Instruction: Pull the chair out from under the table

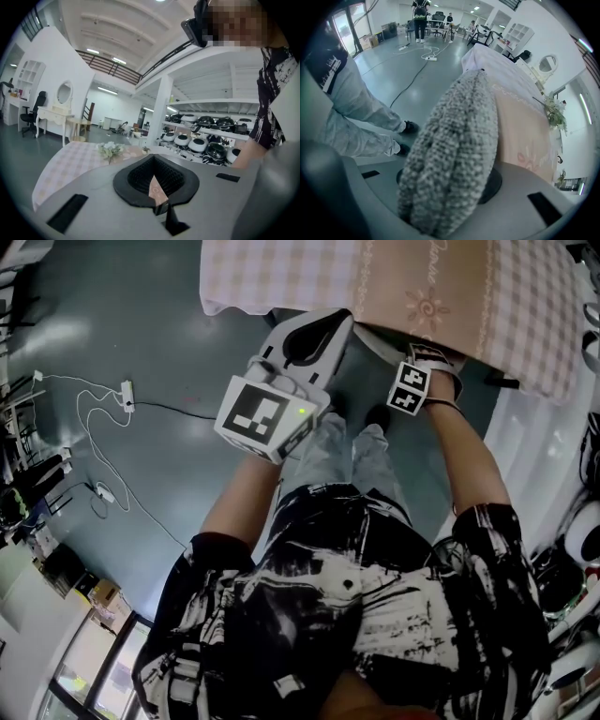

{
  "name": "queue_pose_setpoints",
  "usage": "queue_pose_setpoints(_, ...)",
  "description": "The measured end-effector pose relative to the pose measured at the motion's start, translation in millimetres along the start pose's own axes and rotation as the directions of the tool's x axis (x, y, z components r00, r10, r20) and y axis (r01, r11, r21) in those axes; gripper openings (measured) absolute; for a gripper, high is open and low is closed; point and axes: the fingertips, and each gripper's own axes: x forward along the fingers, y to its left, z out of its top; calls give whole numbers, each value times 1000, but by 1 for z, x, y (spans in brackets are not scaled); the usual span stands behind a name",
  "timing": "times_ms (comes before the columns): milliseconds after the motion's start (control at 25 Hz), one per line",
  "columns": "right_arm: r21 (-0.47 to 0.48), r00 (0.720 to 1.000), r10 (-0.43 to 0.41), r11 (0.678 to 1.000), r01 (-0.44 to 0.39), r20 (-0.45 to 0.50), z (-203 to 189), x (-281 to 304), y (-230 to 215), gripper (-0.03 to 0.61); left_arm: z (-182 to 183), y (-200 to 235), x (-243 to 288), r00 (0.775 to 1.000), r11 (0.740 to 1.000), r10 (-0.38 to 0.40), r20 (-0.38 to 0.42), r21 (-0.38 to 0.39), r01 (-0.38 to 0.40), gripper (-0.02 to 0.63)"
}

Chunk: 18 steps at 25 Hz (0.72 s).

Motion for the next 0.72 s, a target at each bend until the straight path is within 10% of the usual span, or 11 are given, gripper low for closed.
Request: queue_pose_setpoints(720, 53, 999, 41, 998, -40, -6, 52, -36, 90, 135, 33, 19, -57, 997, 998, -64, 51, 32, 62, 0)
